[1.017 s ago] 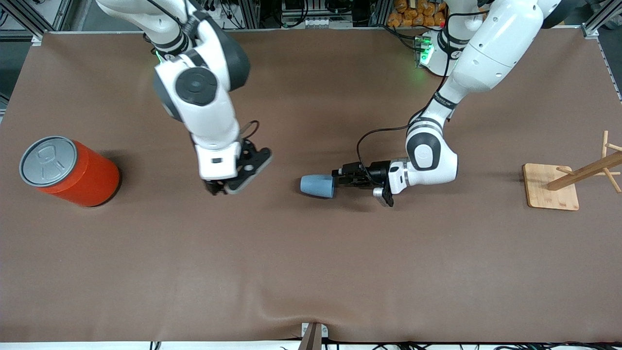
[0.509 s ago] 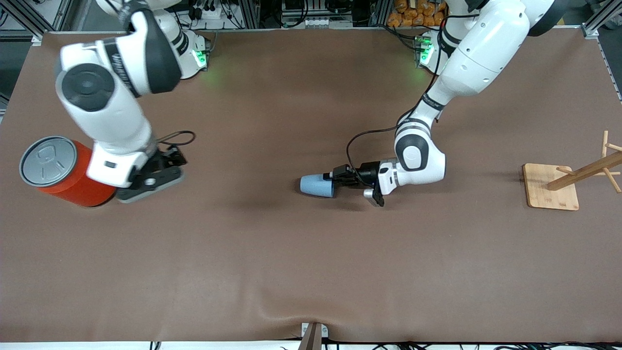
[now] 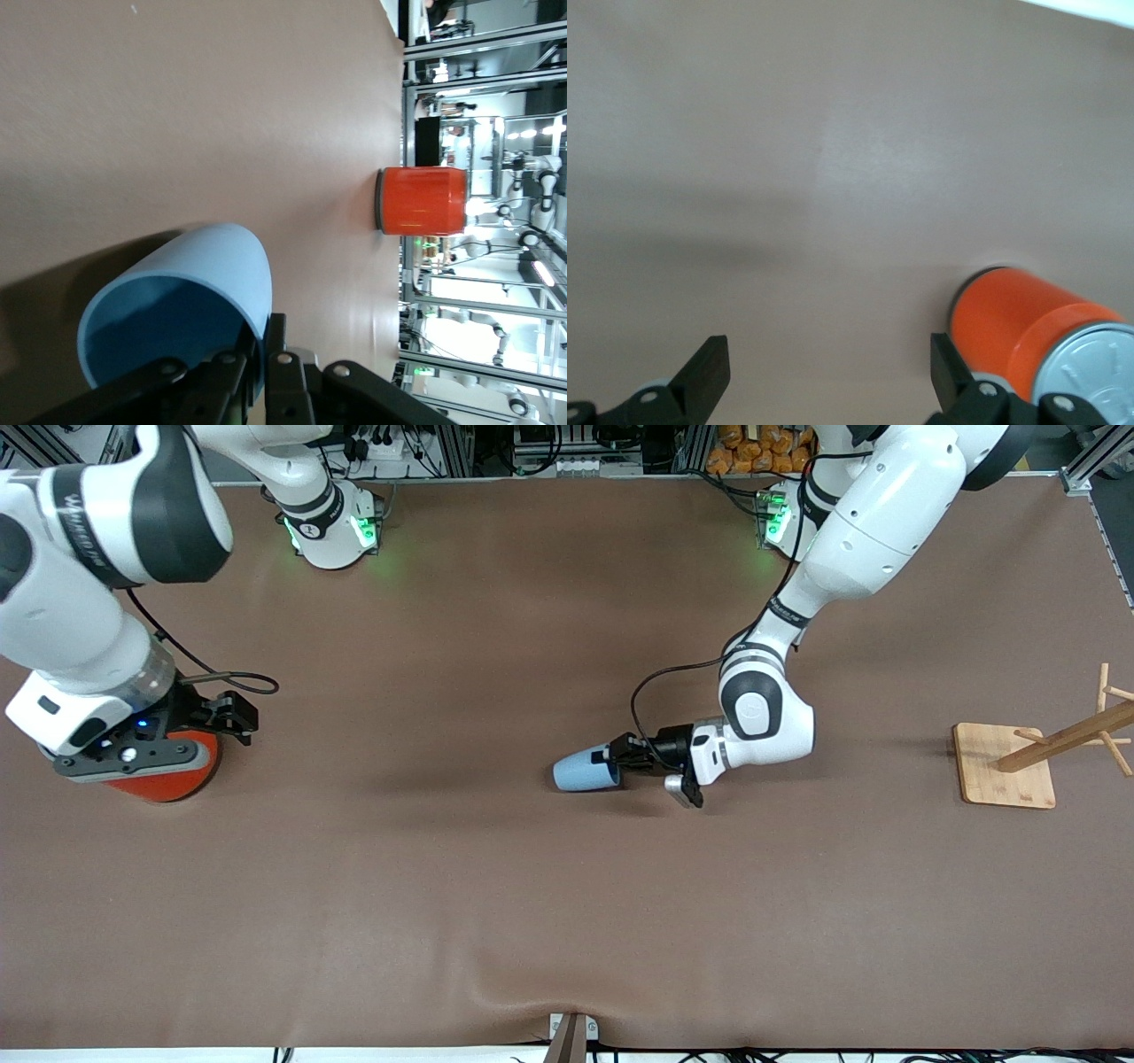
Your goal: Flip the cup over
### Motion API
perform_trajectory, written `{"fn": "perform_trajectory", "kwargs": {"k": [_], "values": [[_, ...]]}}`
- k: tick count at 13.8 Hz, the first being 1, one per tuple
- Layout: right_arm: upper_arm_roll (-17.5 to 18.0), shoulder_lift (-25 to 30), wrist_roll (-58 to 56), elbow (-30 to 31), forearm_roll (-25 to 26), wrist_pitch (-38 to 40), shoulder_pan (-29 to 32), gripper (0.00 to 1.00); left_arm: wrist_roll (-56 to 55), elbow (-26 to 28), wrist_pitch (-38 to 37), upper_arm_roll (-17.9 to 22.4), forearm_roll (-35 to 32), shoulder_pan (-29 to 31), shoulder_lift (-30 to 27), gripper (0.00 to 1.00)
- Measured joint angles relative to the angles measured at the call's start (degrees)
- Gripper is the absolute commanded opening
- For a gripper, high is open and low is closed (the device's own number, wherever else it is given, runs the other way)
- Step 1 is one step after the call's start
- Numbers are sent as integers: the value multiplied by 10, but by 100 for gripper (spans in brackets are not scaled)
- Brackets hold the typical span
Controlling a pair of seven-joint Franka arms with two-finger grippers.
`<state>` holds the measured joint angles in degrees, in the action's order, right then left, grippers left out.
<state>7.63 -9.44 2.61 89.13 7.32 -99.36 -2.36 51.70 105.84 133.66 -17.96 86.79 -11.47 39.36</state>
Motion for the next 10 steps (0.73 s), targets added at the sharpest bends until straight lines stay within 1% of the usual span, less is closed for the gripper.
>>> {"fn": "perform_trajectory", "kwargs": {"k": [1,3,5,8,9,10], "values": [[10,4,0,0,-9,6,18,100,-41,-2,1,4,-39,3,-14,0],[16,12,1,0,-16,23,35,100,-149,-4,2,15,-142,12,-59,0],[16,20,2,0,-17,49,37,100,-278,-4,2,22,-281,28,-106,0],[17,36,26,0,-19,78,39,100,-474,-4,-20,23,-519,56,-155,0],[17,42,31,0,-27,87,43,100,-521,-5,-35,24,-582,64,-167,0],[14,48,34,0,-38,97,45,100,-550,-8,-55,24,-630,73,-177,0]]}}
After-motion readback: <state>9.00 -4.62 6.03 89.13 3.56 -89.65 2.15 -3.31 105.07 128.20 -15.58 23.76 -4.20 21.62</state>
